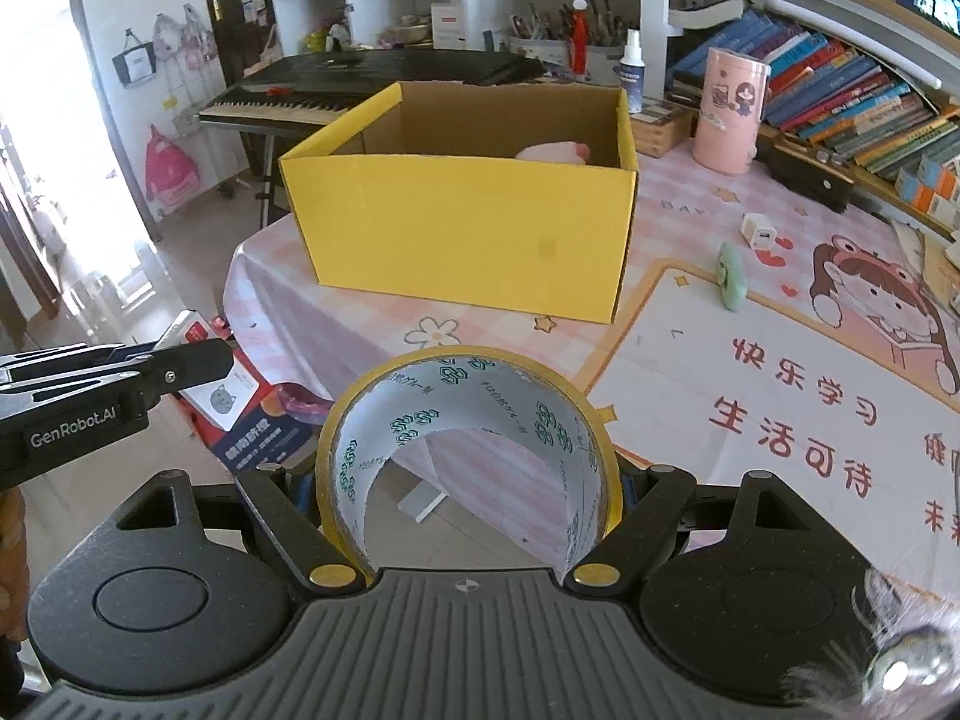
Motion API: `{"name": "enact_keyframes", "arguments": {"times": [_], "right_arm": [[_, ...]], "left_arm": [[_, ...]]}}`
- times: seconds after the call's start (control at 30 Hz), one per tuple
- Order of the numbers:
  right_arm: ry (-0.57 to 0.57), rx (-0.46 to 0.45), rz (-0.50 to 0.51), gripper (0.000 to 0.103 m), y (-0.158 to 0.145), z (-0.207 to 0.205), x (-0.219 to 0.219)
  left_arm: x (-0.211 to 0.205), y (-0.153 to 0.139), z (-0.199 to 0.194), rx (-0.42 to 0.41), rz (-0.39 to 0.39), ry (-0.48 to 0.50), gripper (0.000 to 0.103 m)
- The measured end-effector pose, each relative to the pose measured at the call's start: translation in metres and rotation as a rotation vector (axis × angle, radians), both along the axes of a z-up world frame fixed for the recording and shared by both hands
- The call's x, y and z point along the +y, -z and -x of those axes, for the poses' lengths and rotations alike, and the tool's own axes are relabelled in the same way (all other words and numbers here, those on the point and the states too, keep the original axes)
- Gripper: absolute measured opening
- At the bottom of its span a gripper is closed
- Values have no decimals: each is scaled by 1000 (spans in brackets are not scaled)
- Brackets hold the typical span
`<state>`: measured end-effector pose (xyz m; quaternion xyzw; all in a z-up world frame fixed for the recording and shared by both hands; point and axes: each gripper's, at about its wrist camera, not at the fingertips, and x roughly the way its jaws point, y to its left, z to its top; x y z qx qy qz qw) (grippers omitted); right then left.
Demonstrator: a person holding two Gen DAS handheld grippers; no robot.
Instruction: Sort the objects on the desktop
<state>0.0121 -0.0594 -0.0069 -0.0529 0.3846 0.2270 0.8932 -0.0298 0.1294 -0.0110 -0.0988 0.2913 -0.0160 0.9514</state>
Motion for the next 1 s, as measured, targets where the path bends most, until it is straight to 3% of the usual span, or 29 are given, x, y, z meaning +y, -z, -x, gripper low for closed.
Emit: {"name": "enact_keyframes", "arguments": {"times": [0.57,1.0], "right_arm": [[-31,-41,-14,81,-15,-22,9],[-60,-220,-86,81,-63,-78,8]], "left_arm": [[4,-26,-25,-82,-39,-9,13],[1,-55,-82,-196,-80,-34,13]]}}
